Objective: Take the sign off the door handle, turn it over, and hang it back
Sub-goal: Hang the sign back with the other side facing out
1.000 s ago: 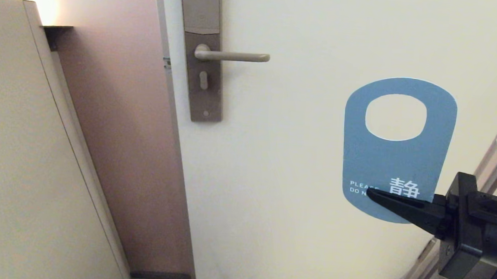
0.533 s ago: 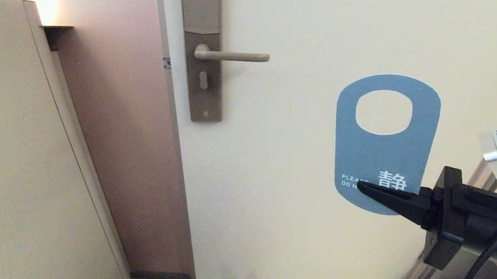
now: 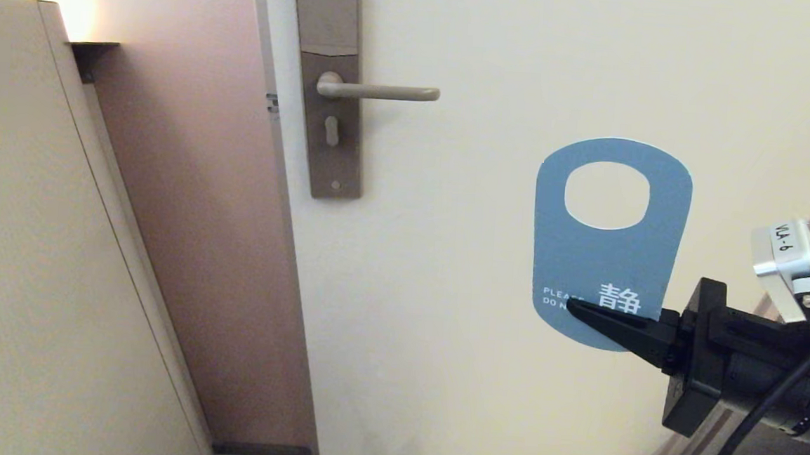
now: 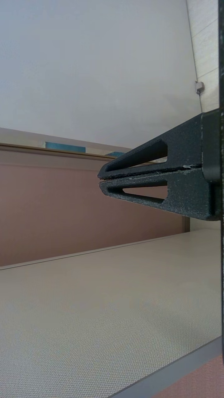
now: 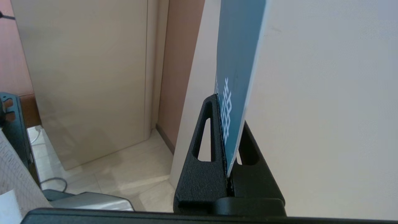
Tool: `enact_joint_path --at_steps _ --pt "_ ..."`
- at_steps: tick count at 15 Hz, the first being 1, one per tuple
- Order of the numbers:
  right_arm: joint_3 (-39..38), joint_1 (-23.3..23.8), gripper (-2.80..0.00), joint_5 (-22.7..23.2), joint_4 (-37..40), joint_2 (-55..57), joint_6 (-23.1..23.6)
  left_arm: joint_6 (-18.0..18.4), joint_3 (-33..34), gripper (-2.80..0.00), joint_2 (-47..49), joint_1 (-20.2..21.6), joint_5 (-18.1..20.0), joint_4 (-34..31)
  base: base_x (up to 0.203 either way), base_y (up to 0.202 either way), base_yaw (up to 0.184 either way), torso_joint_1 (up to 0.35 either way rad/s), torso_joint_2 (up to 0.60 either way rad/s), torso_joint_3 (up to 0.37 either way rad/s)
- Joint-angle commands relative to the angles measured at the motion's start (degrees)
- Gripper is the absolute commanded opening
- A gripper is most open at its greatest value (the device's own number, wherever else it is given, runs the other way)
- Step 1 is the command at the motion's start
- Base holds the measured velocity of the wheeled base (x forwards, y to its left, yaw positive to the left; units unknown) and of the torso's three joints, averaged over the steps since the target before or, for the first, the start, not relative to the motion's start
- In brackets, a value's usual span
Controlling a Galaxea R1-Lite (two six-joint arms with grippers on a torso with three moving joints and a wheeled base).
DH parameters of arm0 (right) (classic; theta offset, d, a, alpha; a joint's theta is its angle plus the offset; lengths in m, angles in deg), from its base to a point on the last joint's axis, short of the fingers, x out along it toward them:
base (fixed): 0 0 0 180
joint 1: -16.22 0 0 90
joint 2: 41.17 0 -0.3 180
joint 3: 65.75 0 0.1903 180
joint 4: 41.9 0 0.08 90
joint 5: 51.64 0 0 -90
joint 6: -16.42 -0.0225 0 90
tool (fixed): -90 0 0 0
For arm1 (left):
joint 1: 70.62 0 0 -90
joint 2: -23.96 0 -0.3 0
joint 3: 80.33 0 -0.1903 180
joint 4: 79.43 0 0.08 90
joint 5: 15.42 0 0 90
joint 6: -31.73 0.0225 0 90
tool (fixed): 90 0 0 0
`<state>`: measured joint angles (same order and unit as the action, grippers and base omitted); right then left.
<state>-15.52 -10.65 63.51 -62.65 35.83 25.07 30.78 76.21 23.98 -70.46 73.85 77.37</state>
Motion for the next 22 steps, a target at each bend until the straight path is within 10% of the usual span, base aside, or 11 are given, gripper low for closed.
enact_joint_path --at_steps 1,10,22 --pt "0.11 -0.03 -2.8 0.11 -1.59 1.58 0.11 -0.01 0.01 -2.8 0.05 0.02 -0.05 0.02 0.0 0.0 0.0 0.0 0.0 0.0" --pt "5.77 0.06 -2.8 -0.62 -9.77 11.54 0.16 -0.01 0.01 -2.8 0.03 0.02 -0.05 0.02 0.0 0.0 0.0 0.0 0.0 0.0" --pt "28.7 0.15 -2.8 -6.2 1.16 24.46 0.06 -0.02 0.01 -2.8 0.06 0.02 -0.05 0.02 0.0 0.0 0.0 0.0 0.0 0.0"
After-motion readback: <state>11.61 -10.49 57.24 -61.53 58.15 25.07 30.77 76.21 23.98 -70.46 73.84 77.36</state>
